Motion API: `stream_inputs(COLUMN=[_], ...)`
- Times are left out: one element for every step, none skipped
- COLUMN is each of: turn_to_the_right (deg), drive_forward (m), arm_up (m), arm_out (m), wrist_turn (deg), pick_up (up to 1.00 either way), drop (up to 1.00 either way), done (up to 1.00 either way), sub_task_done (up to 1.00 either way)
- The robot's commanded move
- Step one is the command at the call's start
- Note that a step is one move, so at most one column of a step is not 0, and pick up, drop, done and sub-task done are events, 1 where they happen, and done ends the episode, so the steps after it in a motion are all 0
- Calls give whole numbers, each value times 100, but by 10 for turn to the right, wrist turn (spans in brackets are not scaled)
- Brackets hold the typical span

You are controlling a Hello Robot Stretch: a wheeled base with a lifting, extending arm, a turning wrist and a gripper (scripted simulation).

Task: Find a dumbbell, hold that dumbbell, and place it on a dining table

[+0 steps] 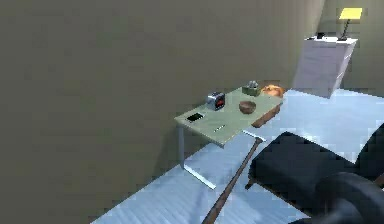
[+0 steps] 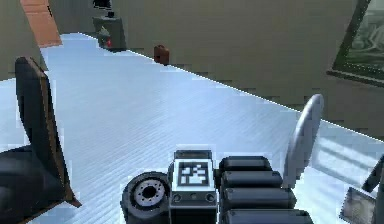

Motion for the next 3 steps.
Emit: stream_inputs(turn_to_the_right=[-450,-450,-150], drive_forward=[0,0,0], arm_up=[0,0,0], arm_out=[0,0,0], wrist_turn=[0,0,0], pick_up=[0,0,0], drop=[0,0,0], done=[0,0,0], sub_task_done=[0,0,0])
